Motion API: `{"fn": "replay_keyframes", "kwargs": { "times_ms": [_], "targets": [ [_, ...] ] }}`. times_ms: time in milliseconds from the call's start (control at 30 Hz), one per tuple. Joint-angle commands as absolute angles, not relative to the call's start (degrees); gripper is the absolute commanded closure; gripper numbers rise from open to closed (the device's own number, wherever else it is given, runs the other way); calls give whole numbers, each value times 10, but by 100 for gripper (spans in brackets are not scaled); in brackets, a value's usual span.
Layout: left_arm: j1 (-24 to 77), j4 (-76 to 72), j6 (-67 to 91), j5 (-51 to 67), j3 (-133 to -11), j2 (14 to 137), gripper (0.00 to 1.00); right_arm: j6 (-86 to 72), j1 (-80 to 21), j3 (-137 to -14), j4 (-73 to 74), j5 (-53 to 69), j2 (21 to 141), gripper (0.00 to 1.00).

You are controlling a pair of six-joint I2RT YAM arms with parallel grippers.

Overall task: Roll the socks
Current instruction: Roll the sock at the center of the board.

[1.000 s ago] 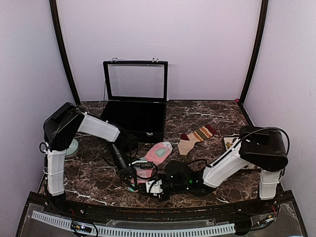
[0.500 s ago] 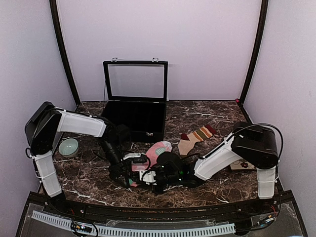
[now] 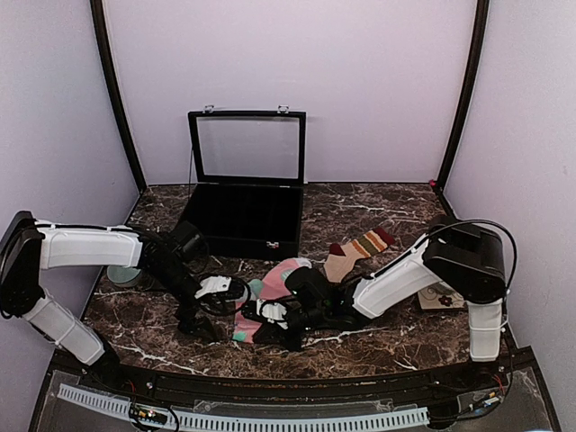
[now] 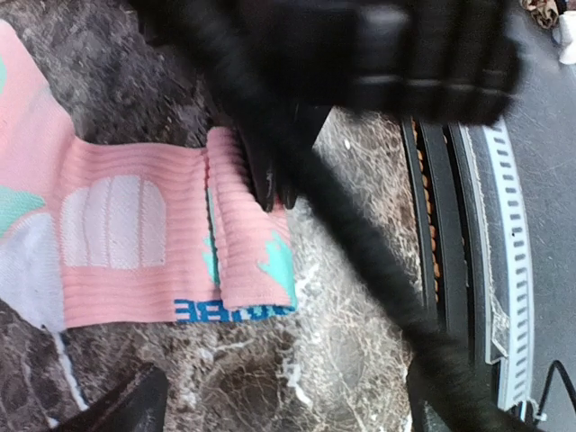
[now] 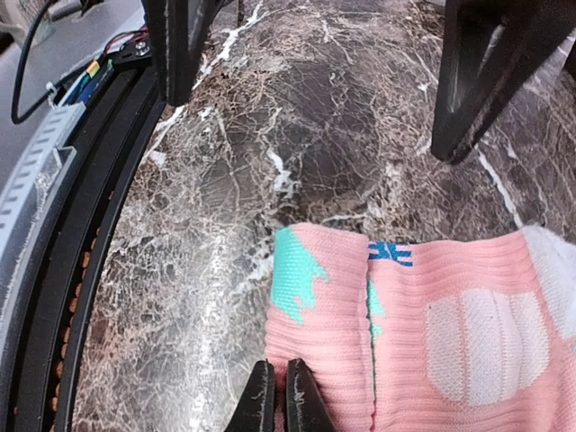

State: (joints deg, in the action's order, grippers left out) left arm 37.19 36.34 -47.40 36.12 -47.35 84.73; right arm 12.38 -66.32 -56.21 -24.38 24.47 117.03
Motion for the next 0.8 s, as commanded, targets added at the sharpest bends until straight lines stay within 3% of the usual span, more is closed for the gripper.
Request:
{"fn": "replay_keyframes", "kwargs": {
  "times_ms": [0,300,767],
  "targets": [
    [381,311,-522,368,-455,823,13,36,-632,-562,-149,290,1199,98],
    [447,233,-531,314,-423,831,30,-78,-592,-599,-132,381,1229,100],
    [509,198,-521,263,-429,867,40,-169,-582,-650,-117,422,1266,100]
  ]
}}
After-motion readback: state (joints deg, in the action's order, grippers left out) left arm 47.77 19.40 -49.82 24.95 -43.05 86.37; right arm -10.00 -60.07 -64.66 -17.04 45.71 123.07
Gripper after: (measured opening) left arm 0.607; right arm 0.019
